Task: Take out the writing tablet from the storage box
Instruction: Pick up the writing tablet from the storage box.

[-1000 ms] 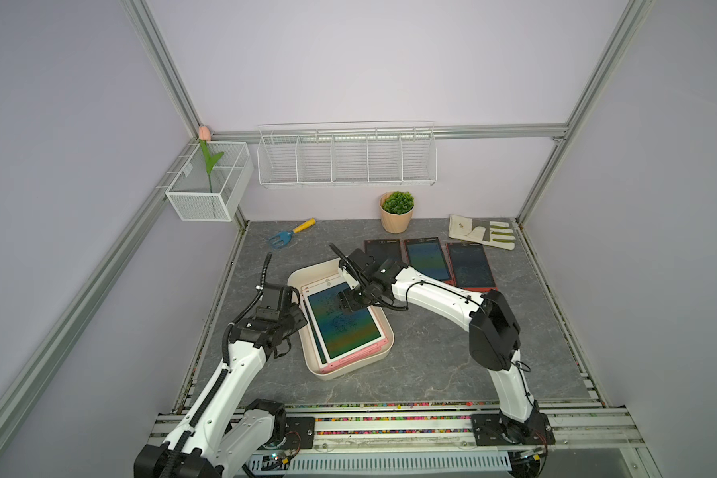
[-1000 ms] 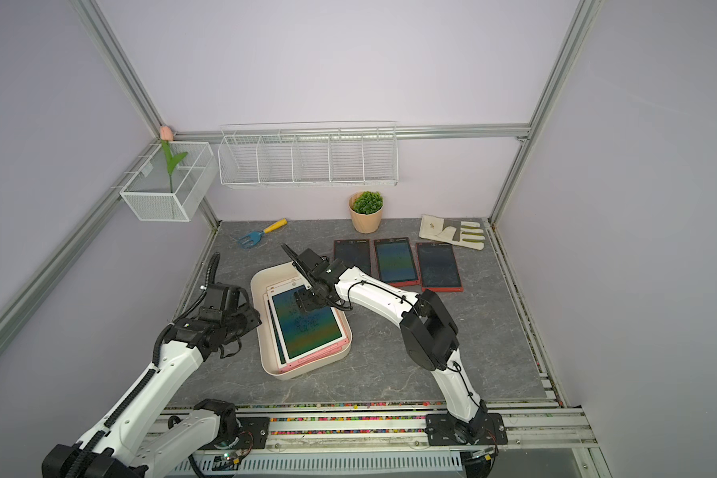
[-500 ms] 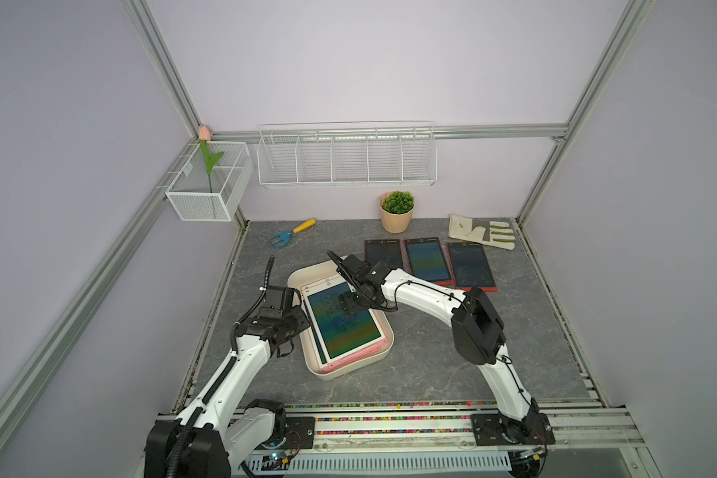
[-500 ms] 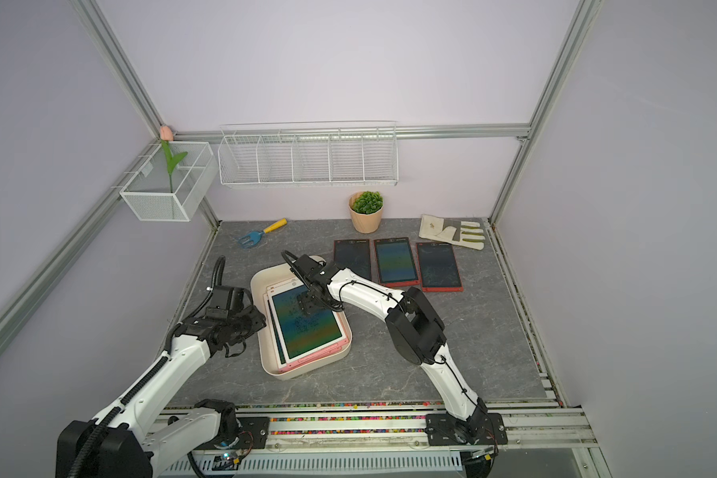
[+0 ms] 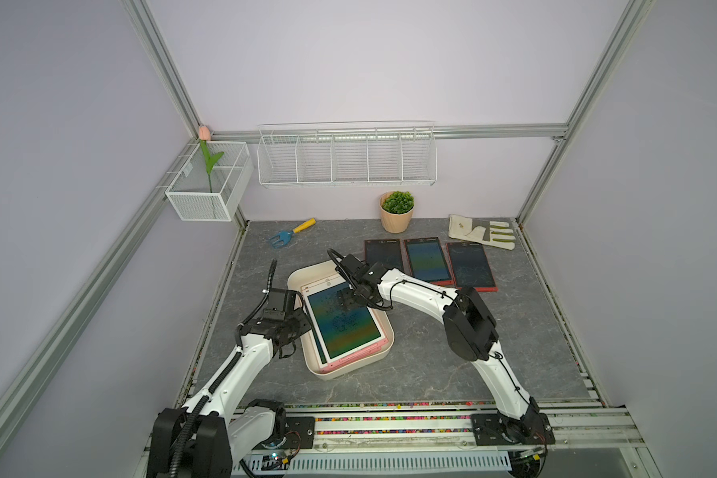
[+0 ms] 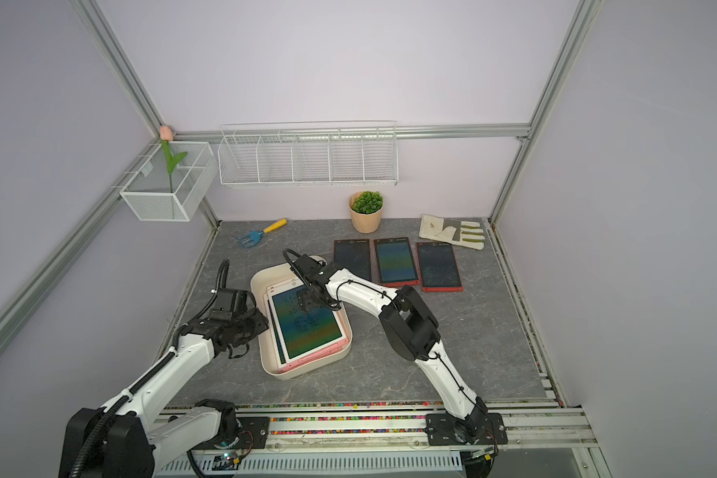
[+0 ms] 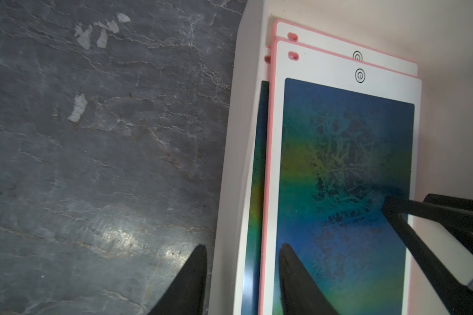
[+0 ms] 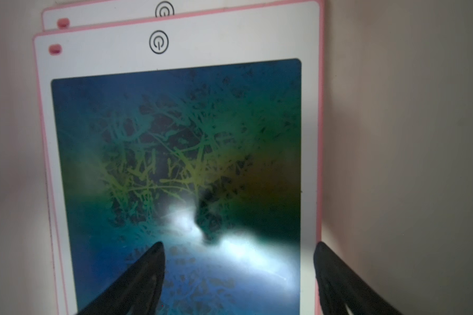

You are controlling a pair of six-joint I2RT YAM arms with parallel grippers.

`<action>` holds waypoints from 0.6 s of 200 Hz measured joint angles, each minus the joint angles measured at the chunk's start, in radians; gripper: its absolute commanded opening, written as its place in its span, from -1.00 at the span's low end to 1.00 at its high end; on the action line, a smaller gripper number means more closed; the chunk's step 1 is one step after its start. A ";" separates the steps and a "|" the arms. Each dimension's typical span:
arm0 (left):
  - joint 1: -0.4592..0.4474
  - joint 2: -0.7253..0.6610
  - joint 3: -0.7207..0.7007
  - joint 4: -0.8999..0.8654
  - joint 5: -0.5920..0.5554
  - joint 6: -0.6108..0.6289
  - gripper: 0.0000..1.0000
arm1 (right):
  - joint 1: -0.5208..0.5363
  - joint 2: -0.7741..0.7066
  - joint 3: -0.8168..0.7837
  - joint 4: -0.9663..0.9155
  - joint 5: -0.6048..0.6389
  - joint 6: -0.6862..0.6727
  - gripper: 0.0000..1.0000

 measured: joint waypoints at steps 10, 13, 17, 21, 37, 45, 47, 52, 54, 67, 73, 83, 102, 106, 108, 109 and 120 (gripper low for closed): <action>0.001 0.009 -0.001 0.001 -0.001 0.000 -0.17 | 0.000 0.003 0.001 0.003 0.009 0.005 0.72; 0.001 0.011 -0.001 0.001 0.000 0.000 -0.17 | 0.000 0.004 0.001 0.004 0.011 0.006 0.72; 0.001 0.014 -0.001 0.002 -0.001 0.000 -0.17 | 0.001 0.005 0.002 0.005 0.016 0.007 0.73; 0.002 0.017 -0.001 0.003 0.000 0.000 -0.18 | 0.001 0.006 0.002 0.006 0.022 0.008 0.73; 0.003 0.028 -0.001 0.009 -0.001 0.000 -0.19 | 0.002 0.010 0.005 0.009 0.044 0.008 0.72; 0.004 0.033 -0.001 0.013 0.000 0.000 -0.20 | 0.002 0.014 0.006 0.009 0.055 0.011 0.72; 0.004 0.034 -0.001 0.013 0.000 0.000 -0.20 | 0.002 0.016 0.006 0.009 0.057 0.011 0.72; 0.004 0.037 -0.001 0.015 0.000 0.000 -0.20 | 0.002 0.019 0.006 0.009 0.061 0.012 0.73; 0.005 0.039 -0.001 0.016 0.000 0.000 -0.20 | 0.002 0.021 0.006 0.009 0.063 0.013 0.73; 0.006 0.046 -0.001 0.017 0.000 0.001 -0.21 | 0.002 0.034 0.008 0.011 0.072 0.015 0.73; 0.007 0.048 -0.001 0.018 0.000 0.001 -0.21 | 0.003 0.039 0.010 0.012 0.079 0.015 0.72; 0.009 0.050 -0.002 0.021 0.000 0.003 -0.22 | 0.005 0.043 0.018 0.015 0.085 0.019 0.73; 0.011 0.050 -0.005 0.027 0.000 0.005 -0.24 | 0.005 0.055 0.022 0.020 0.089 0.025 0.72; 0.011 0.050 -0.006 0.027 0.000 0.005 -0.24 | 0.005 0.058 0.022 0.021 0.088 0.026 0.72; 0.011 0.050 -0.006 0.027 0.000 0.005 -0.24 | 0.005 0.060 0.022 0.022 0.088 0.027 0.72; 0.011 0.051 -0.006 0.027 0.001 0.005 -0.24 | 0.005 0.060 0.022 0.023 0.088 0.027 0.72; 0.011 0.053 -0.008 0.029 0.003 0.006 -0.26 | 0.006 0.063 0.022 0.031 0.091 0.030 0.72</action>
